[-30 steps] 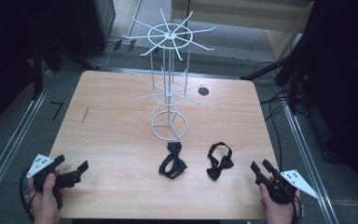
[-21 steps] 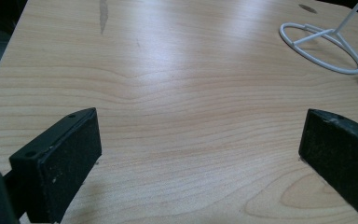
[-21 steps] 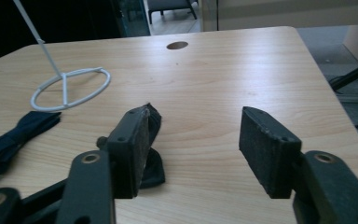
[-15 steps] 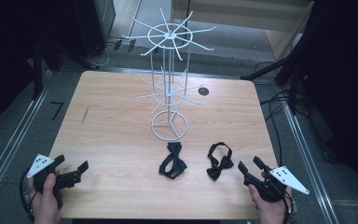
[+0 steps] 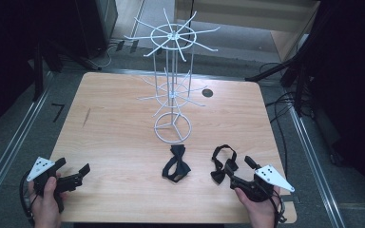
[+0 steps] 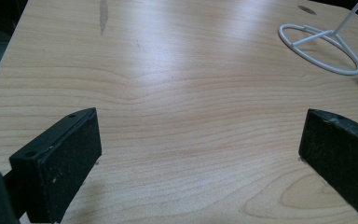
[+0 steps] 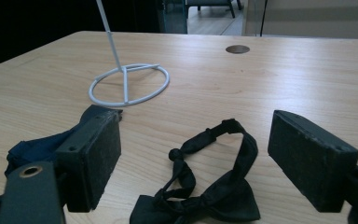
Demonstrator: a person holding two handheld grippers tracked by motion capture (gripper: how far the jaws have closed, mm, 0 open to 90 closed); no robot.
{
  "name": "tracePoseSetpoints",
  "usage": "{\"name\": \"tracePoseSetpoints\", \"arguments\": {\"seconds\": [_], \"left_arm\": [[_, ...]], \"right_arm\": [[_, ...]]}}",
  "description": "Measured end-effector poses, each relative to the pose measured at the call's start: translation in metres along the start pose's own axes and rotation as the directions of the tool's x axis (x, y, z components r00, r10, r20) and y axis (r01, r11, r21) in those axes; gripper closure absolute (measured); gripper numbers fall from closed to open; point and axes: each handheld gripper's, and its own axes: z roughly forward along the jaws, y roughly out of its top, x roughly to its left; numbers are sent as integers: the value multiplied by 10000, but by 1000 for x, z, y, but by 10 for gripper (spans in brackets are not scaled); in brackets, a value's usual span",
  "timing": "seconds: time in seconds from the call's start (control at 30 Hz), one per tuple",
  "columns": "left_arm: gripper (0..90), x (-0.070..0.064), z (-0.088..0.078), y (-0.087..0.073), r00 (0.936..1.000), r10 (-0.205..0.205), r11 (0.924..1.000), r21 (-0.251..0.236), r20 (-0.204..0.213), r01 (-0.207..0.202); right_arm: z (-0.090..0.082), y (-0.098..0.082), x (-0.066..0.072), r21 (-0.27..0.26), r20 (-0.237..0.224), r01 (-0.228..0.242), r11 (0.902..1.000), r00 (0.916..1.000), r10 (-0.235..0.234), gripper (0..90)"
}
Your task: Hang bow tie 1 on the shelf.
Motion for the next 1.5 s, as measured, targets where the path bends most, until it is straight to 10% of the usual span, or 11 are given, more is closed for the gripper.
{"name": "tracePoseSetpoints", "arguments": {"seconds": [1.5], "left_arm": [[0,1,-1,0,10000,-85,9999,-54,48,85]], "right_arm": [[51,10,84,803,-151,466,9957,9989,-455,323]]}}
